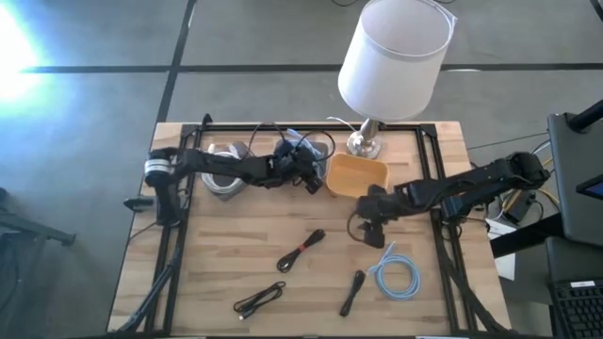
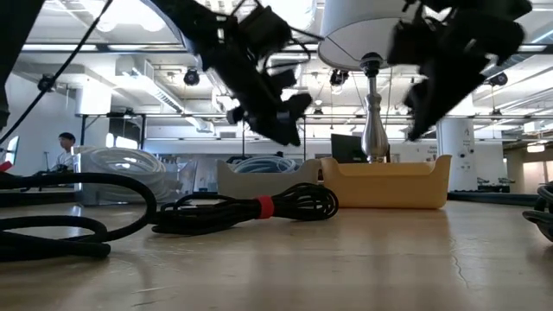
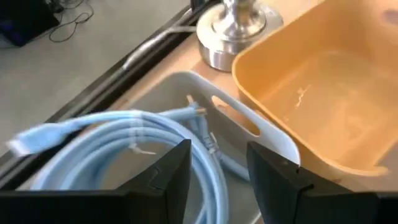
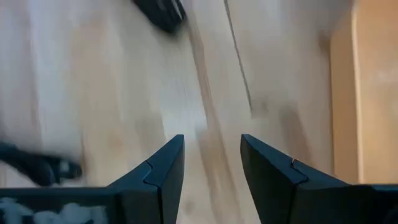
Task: Pick & Place USB Port
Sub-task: Put the blue HDMI cable into the gray bin
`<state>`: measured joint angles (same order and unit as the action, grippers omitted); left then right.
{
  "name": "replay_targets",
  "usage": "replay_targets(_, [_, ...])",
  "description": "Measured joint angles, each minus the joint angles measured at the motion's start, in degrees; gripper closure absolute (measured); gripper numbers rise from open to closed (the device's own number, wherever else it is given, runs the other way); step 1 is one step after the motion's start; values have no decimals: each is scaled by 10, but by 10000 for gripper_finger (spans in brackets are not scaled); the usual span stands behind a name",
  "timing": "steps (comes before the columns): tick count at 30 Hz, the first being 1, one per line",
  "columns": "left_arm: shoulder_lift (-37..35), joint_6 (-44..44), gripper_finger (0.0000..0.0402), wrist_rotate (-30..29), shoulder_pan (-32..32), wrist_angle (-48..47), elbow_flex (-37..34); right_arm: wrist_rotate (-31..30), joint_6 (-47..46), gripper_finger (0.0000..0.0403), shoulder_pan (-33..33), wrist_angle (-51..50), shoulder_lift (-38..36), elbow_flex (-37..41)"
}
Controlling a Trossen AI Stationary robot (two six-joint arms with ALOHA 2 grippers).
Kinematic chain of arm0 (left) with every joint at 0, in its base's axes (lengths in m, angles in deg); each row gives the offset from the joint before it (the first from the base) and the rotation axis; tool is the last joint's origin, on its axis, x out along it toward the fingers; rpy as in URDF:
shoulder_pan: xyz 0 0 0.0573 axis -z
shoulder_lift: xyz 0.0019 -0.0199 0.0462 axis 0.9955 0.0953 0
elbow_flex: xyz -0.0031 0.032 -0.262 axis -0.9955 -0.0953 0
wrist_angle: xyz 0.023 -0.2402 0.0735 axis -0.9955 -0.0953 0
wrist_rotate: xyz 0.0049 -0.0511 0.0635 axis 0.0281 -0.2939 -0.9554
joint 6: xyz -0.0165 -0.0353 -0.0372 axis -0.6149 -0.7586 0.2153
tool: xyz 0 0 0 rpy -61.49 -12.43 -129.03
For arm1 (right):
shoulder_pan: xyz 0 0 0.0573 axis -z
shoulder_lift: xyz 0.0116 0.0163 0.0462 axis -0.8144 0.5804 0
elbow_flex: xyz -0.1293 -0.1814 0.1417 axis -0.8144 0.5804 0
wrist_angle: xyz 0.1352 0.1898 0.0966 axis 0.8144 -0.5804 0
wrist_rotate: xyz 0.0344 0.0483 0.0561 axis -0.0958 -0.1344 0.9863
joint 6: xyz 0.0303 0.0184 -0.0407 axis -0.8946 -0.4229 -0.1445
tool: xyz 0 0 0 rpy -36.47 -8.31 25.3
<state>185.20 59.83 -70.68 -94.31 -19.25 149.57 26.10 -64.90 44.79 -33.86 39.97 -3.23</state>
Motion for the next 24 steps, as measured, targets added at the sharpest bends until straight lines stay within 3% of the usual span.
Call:
replay_targets(3, [-33,0,248,0,4,-4,0,2,-63,248,-32,-67,0,0])
replay_targets(7, [-71,0,250,0,7,-9,-11,55,-155,248,-86,-123,0,0])
replay_targets(14, [-99,-3,250,0,9,-12,-36,73,-238,248,-216,-114,0,12])
replay_targets(20, [-95,-5,250,0,9,-14,-43,58,-442,248,-297,-113,0,52])
replay_targets(24, [-95,-5,250,0,9,-12,-43,53,-519,248,-322,-108,0,89])
